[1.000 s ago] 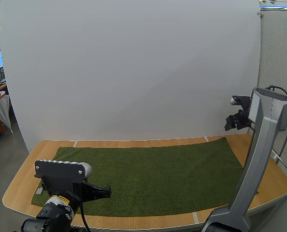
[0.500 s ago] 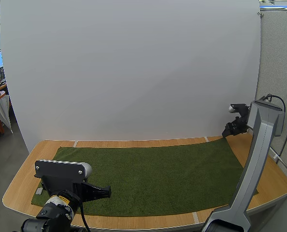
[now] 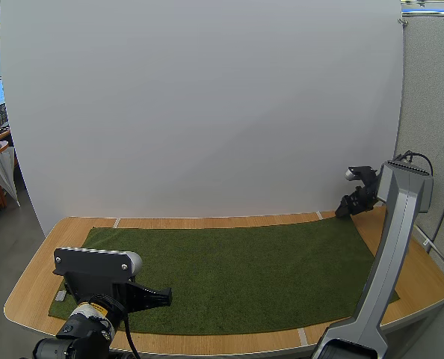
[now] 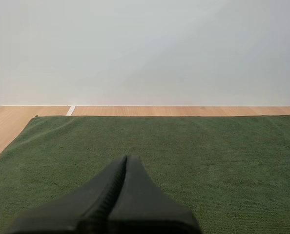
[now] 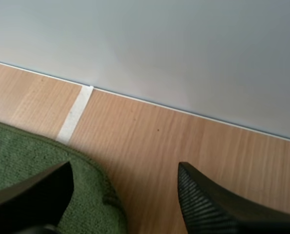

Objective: Fold the towel

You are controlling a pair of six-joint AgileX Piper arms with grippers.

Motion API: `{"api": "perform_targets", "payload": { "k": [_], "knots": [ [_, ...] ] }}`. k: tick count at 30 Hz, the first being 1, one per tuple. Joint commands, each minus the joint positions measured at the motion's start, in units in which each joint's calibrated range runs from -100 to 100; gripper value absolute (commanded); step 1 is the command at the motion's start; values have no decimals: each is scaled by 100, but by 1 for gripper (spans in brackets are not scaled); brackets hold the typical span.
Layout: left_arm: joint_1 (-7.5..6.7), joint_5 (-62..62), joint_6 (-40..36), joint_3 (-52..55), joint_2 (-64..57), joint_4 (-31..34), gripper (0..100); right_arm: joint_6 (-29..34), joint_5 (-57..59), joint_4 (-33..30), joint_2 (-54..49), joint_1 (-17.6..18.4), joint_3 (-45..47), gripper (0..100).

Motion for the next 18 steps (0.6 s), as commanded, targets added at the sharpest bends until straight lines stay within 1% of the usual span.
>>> {"api": "perform_targets", "payload": {
  "k": [1,2,3,4,6,8,10,11,13,18],
  "knots": [
    [13,-68,-27,12,-25,68,0,-61,124,-58,8,3,-40,100],
    [13,-68,-27,12,-25,68,0,-61,124,-58,8,3,-40,100],
    [13,-68,-27,12,-25,68,0,-45,106,-58,8,3,-40,97],
    [13,-68,-27,12,-25,68,0,-45,106,-58,8,3,-40,90],
    [13,-68,-27,12,-25,68,0,-14,106,-58,8,3,-40,73],
    [13,-68,-27,12,-25,68,0,-14,106,-58,8,3,-40,59],
    [13,-68,-27,12,-25,68,0,-11,66,-58,8,3,-40,47],
    [13,-68,-27,12,-25,68,0,14,47,-58,8,3,-40,43],
    [13,-68,-27,12,-25,68,0,26,30,-58,8,3,-40,39],
    [13,-68,-27,12,-25,68,0,58,53,-58,8,3,-40,39]
  ]
}}
